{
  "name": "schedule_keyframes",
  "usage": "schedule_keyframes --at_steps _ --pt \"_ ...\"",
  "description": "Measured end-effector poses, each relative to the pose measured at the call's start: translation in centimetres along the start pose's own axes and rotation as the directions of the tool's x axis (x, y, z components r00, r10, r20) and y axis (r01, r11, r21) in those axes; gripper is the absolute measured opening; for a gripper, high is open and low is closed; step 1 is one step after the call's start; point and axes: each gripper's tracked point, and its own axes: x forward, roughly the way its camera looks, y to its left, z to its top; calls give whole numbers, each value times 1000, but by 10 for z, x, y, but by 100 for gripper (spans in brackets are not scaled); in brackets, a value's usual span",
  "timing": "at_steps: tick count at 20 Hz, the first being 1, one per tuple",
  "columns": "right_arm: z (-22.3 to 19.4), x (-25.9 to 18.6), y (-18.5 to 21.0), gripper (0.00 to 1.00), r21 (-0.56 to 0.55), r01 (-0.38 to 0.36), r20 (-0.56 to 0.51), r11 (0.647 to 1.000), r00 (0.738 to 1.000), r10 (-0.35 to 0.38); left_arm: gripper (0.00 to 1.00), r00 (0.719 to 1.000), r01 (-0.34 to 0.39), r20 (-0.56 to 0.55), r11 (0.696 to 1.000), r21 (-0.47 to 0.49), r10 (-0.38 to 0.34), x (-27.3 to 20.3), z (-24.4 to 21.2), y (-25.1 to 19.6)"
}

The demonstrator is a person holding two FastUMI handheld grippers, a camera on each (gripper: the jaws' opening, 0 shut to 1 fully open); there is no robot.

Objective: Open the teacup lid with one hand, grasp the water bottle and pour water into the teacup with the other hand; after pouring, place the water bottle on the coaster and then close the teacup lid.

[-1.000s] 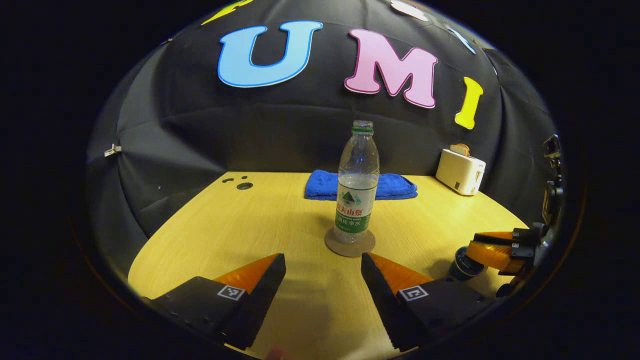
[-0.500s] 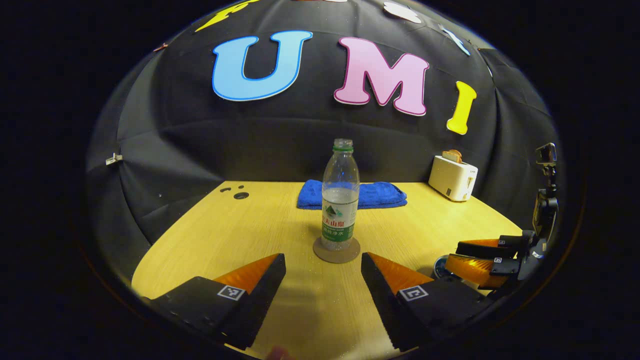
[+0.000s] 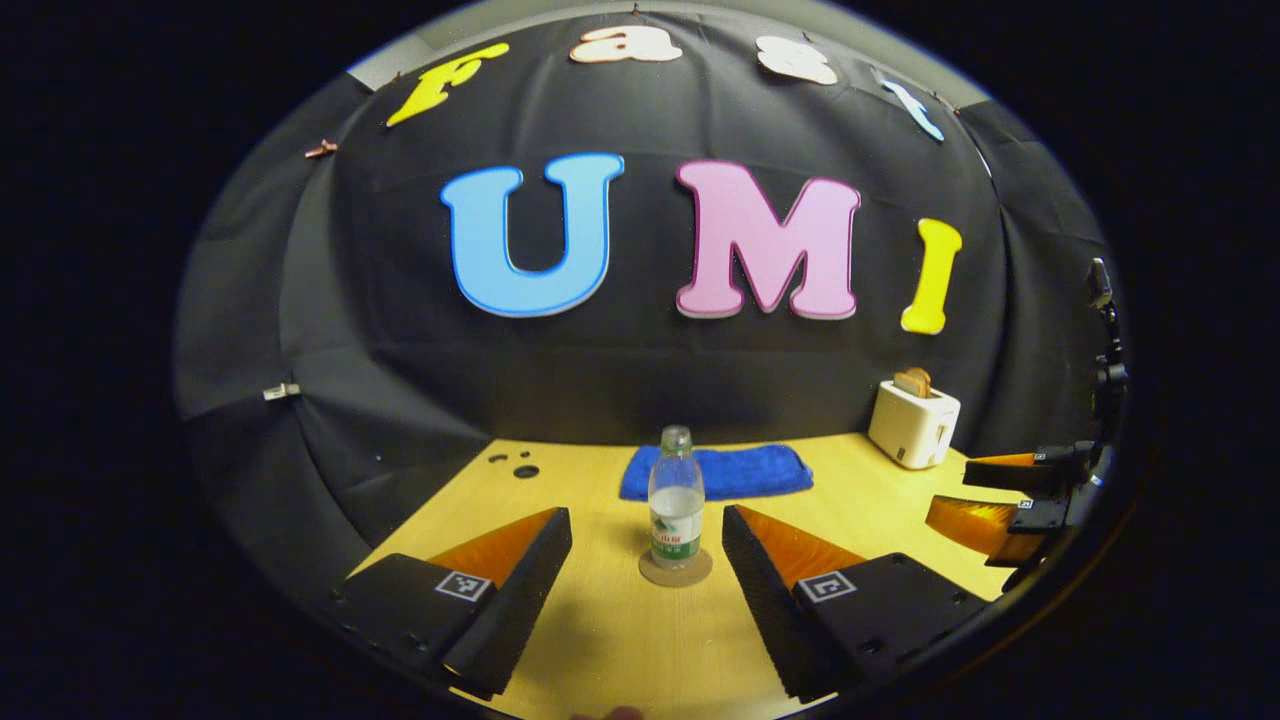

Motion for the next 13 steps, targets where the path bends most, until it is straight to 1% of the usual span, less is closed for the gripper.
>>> schedule_keyframes --at_steps 5,7,8,9,11,13 --pt "64 -45 -18 97 -27 33 54 999 998 -31 95 998 1 55 1000 -31 1 -46 53 -17" --pt "81 -63 -22 97 -33 53 73 998 996 -50 95 999 -9 50 999 -34 10 -64 59 -17" --pt "87 -72 -22 97 -29 62 83 998 995 -59 99 998 -25 50 999 -38 27 -71 63 -15" --pt "92 -81 -24 97 -20 75 91 997 993 -73 95 998 -31 54 998 -53 33 -79 66 -15" --pt "96 -97 -28 97 8 111 101 994 989 -111 95 998 -18 52 998 -66 21 -94 66 -19" --pt "89 -108 -31 97 34 153 73 988 985 -155 95 1000 -24 12 997 -70 25 -104 58 -13"
